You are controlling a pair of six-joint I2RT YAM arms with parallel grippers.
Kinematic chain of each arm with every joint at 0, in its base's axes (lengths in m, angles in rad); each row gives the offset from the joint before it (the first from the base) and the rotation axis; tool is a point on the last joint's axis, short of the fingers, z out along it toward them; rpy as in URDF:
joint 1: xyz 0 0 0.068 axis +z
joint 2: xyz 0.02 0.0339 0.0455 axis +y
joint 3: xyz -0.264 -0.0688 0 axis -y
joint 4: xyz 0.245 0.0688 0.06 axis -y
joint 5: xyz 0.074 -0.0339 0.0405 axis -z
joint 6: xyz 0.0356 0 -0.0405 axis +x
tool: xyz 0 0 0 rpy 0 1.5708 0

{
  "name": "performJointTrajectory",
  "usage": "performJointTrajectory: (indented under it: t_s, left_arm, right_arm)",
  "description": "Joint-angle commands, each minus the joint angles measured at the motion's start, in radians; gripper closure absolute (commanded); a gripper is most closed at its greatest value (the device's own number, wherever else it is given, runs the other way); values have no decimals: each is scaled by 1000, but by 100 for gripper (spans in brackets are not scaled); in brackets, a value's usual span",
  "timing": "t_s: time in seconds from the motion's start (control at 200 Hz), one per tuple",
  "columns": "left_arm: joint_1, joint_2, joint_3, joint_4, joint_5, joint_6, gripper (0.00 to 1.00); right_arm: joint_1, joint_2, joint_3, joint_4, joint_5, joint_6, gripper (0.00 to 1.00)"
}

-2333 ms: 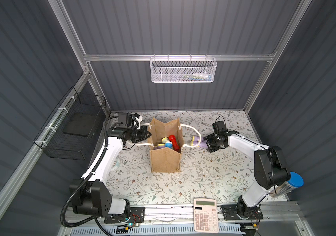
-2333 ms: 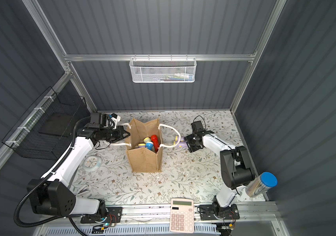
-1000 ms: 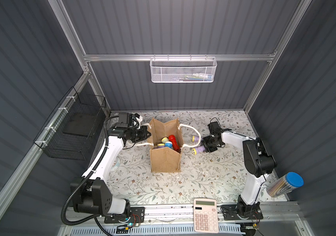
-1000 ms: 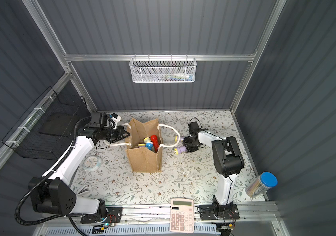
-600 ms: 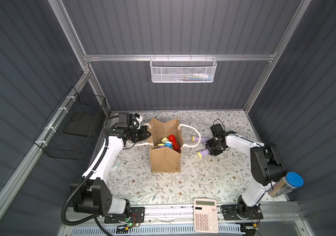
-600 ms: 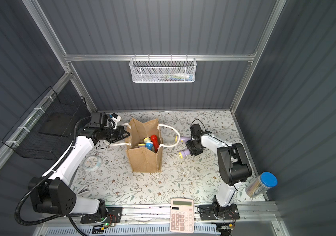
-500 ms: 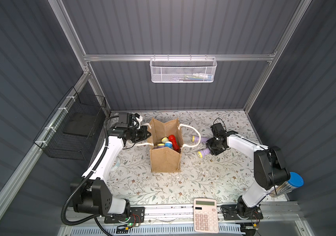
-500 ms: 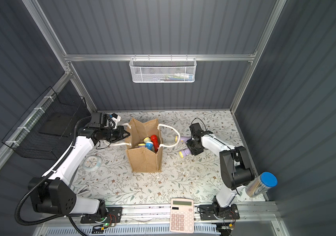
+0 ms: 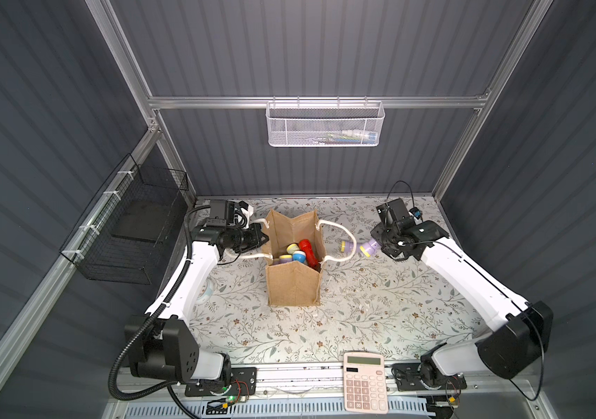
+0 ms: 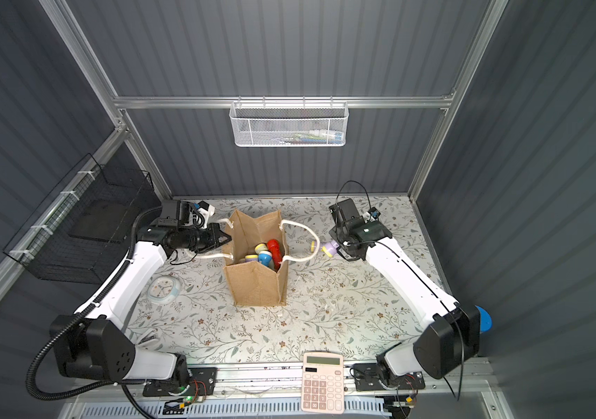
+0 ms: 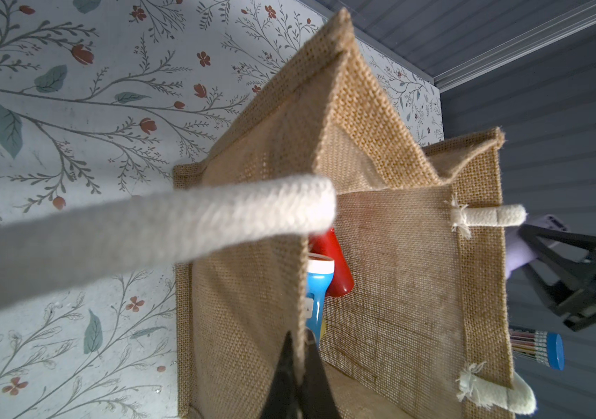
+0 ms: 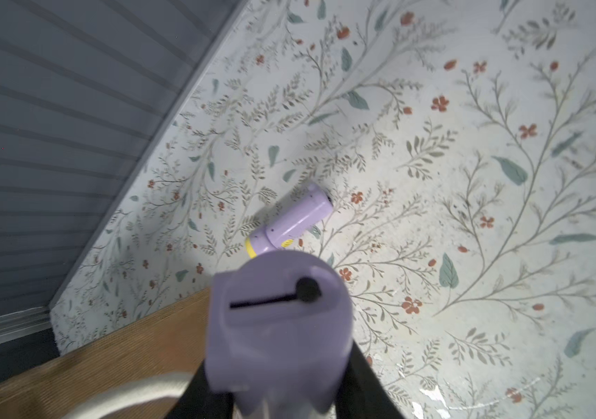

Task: Put the flashlights into the tote bags
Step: Pick up the flashlight from the center of the board.

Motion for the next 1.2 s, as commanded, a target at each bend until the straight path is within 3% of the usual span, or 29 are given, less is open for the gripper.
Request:
performJointTrajectory:
  t_s: [0.0, 0.395, 0.69, 1.196]
  left_arm:
    - [6, -35, 17, 9, 16, 0, 100]
    - [6, -38, 17, 16, 49, -4, 100]
    - [6, -44, 12, 23, 74, -4, 100]
    - [6, -49, 9, 22, 75, -2, 100]
  right_arm:
    - [23, -16, 68, -9, 76, -142, 98]
    - [176, 103, 332, 150, -159, -445, 98]
    - [275, 284, 492, 191, -350, -503, 97]
    - [364, 510, 663, 102, -508, -524, 95]
